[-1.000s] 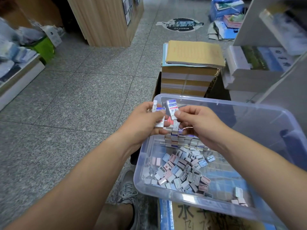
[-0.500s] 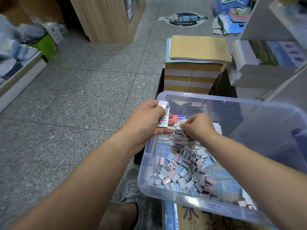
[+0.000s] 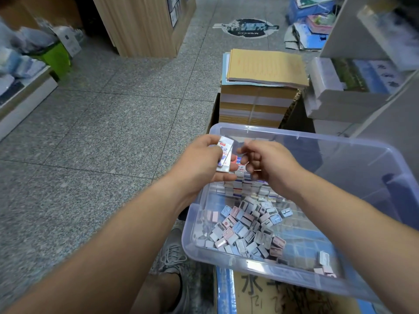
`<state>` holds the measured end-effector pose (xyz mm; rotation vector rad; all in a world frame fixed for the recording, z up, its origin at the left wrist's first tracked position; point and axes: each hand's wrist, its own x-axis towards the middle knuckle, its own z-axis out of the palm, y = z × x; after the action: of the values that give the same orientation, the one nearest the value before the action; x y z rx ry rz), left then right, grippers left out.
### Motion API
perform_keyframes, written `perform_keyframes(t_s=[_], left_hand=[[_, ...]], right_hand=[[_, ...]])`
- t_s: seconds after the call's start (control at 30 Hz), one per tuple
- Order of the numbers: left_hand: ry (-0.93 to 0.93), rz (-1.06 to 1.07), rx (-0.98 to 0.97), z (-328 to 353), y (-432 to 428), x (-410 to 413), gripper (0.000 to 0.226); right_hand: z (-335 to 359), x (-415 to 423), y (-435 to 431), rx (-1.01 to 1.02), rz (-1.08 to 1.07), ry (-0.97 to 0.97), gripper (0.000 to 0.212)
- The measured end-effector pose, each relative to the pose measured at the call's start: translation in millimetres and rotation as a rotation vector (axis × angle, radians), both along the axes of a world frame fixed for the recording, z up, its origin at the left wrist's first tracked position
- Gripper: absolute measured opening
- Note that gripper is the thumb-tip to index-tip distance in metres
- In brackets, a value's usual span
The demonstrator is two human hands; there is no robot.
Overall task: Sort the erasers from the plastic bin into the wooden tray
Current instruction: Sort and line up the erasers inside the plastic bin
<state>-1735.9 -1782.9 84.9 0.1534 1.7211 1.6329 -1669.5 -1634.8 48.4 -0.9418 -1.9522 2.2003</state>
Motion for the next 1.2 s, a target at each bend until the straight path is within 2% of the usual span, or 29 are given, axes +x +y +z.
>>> perform_keyframes(t_s=[0.07, 0.13, 0.2, 0.3, 0.43, 0.53, 0.73, 0.93, 1.03, 1.13, 1.2], left_hand=[[0.043, -0.041, -0.01, -3.0, 0.8, 3.9, 0.031], [0.087, -0.078, -0.01, -4.6, 0.8, 7.6, 0.022], [0.128, -0.098, -0.024, -5.0, 1.6, 10.6, 0.018], [0.174, -0.085, -0.073, -5.9, 5.0, 11.9, 0.02], [0.164, -0.025, -0.082, -6.8, 3.0, 8.4, 0.037], [0.171, -0.03, -0.075, -7.5, 0.7, 6.8, 0.036], [0.345, -0.07, -0.131, -9.8, 5.5, 6.4, 0.033], [0.347, -0.086, -0.116, -13.0, 5.1, 3.6, 0.031], [0.333, -0.081, -0.104, -15.0, 3.9, 1.6, 0.032], [0.31, -0.06, -0.119, -16.9, 3.2, 0.4, 0.034], [0.3, -0.056, -0.131, -17.1, 3.0, 1.0, 0.028]], right_hand=[[11.8, 7.5, -3.3, -0.025, 0.095, 0.043, 0.024], [15.1, 13.9, -7.7, 0.085, 0.136, 0.024, 0.023], [13.9, 16.9, -8.5, 0.109, 0.111, 0.019, 0.018], [9.7, 17.4, 4.0, 0.002, 0.0, 0.045, 0.012], [-15.3, 20.0, 31.7, 0.27, -0.099, -0.154, 0.017], [-34.0, 19.3, 40.9, 0.28, -0.102, -0.284, 0.015], [-46.0, 2.9, 39.0, 0.305, -0.096, -0.315, 0.018], [-55.1, -5.9, 35.8, 0.364, -0.076, -0.349, 0.019], [-56.0, -6.5, 37.6, 0.464, -0.052, -0.365, 0.024], [-58.6, -5.4, 39.6, 0.675, -0.005, -0.413, 0.033], [-56.4, -1.6, 36.1, 0.714, 0.007, -0.366, 0.034]])
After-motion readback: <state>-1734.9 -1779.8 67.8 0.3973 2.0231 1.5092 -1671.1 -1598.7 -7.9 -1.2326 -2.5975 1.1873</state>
